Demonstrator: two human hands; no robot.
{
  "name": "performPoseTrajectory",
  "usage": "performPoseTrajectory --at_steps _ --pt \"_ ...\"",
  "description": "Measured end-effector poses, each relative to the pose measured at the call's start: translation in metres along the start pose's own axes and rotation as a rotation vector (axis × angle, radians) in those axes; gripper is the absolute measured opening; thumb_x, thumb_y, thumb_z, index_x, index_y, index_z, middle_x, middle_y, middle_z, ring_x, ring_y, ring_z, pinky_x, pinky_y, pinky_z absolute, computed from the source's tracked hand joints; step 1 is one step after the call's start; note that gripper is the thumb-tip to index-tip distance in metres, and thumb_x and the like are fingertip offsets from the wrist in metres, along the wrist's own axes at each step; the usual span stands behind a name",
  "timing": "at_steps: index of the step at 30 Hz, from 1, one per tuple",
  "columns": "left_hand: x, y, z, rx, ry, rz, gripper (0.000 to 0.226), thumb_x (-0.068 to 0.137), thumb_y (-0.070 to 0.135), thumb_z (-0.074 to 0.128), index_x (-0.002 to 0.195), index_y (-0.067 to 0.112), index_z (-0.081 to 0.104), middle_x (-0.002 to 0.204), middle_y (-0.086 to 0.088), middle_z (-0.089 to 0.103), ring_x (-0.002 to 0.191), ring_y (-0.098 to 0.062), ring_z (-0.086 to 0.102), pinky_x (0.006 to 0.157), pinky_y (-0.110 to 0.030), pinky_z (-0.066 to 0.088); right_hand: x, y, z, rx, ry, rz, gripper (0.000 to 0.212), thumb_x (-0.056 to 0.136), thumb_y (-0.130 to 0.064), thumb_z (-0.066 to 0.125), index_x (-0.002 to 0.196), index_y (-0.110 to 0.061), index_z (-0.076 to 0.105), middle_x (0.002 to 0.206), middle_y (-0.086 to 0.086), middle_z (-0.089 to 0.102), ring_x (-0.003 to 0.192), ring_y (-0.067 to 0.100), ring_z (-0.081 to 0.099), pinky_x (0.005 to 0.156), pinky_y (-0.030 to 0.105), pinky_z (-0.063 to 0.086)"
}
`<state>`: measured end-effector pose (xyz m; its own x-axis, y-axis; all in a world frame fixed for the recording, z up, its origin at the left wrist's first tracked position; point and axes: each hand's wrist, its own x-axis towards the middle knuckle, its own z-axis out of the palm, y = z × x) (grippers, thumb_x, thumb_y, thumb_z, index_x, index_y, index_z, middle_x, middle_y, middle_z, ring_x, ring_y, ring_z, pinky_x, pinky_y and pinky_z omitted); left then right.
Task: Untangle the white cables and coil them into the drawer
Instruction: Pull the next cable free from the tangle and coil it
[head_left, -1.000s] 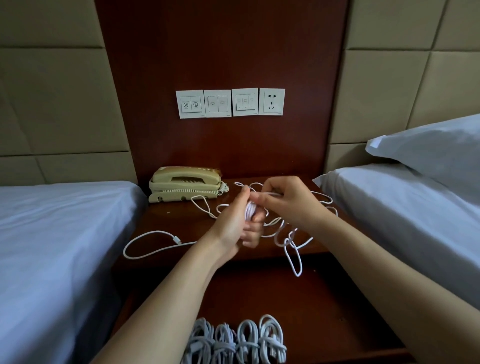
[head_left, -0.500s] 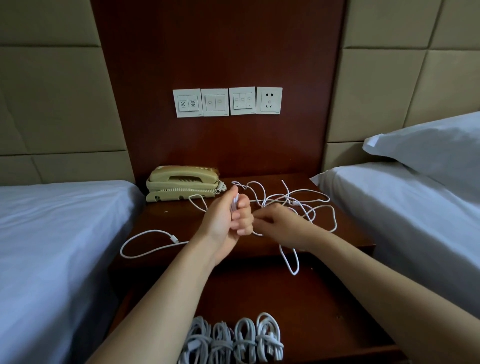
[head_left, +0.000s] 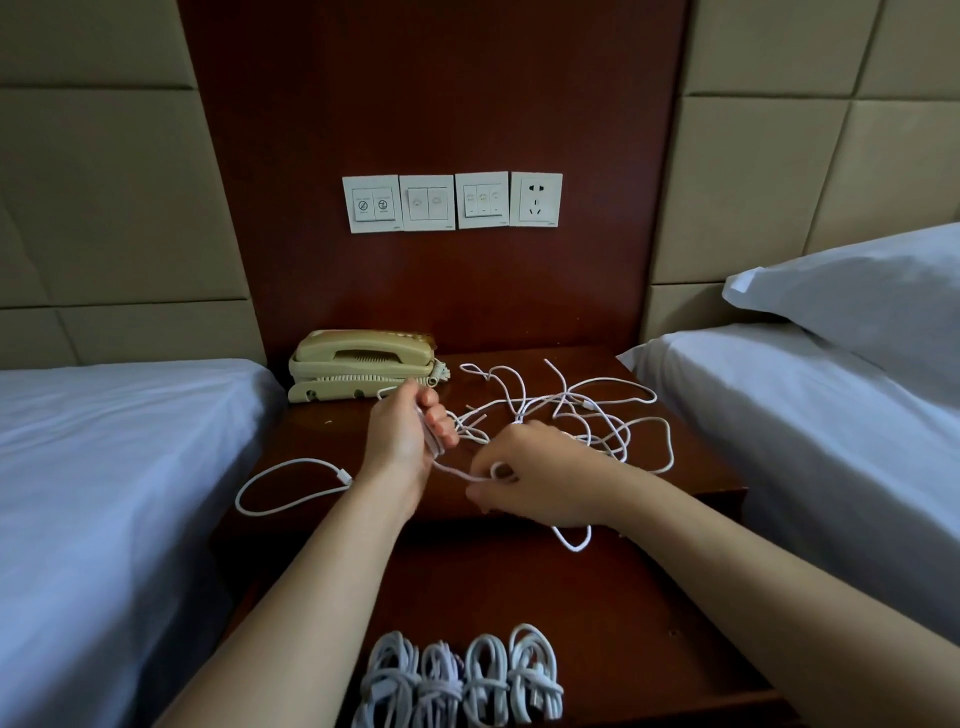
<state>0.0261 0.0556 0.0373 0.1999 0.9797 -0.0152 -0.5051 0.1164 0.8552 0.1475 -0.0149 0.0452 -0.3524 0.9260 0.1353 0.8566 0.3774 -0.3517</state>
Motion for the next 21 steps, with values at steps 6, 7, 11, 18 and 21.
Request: performPoseTrajectory --at_steps 6,7,11,18,21 --pt "0.003 -0.014 0.000 0.534 -0.103 0.109 0.054 0.101 0.023 0.029 0.051 0.010 0.046 0.033 0.003 0.042 0.030 -0.010 0.037 0.042 -0.020 0.028 0.001 -0.005 -0.003 -0.097 0.265 -0.022 0.022 0.086 -0.033 0.060 0.075 -0.014 0.064 0.071 0.002 0.062 0.071 0.027 0.057 0.067 0.041 0.048" --pt "0.002 -0.015 0.001 0.596 -0.165 0.098 0.061 0.101 0.025 0.027 0.045 0.012 0.047 0.032 0.001 0.042 0.029 -0.011 0.037 0.042 -0.021 0.027 0.001 -0.004 -0.006 -0.081 0.309 -0.023 0.021 0.085 -0.033 0.062 0.074 -0.016 0.065 0.069 -0.002 0.062 0.071 0.025 0.058 0.066 0.038 0.047" --pt "-0.012 -0.011 0.012 0.541 -0.417 -0.136 0.073 0.100 0.040 0.008 0.042 0.013 0.043 0.035 0.000 0.036 0.030 -0.012 0.031 0.042 -0.022 0.023 0.000 0.001 -0.015 -0.030 0.409 0.028 0.029 0.086 -0.030 0.063 0.062 -0.026 0.047 0.059 -0.009 0.049 0.064 0.018 0.050 0.060 0.031 0.033" --pt "-0.020 -0.008 0.018 0.497 -0.601 -0.284 0.065 0.091 0.063 0.012 0.055 0.013 0.032 0.038 0.007 0.019 0.030 -0.004 0.014 0.039 -0.019 0.010 0.003 0.017 -0.026 0.163 0.449 0.053 0.014 0.084 -0.021 0.066 0.081 -0.009 0.061 0.070 0.008 0.064 0.063 0.017 0.058 0.060 0.030 0.042" --pt "-0.024 -0.006 0.018 0.559 -0.660 -0.236 0.052 0.095 0.048 0.031 0.054 0.016 0.030 0.040 0.009 0.018 0.032 -0.003 0.014 0.037 -0.015 0.012 0.002 0.031 -0.029 0.158 0.524 0.052 0.015 0.086 -0.022 0.064 0.076 -0.011 0.061 0.063 0.006 0.060 0.056 0.016 0.050 0.054 0.027 0.038"
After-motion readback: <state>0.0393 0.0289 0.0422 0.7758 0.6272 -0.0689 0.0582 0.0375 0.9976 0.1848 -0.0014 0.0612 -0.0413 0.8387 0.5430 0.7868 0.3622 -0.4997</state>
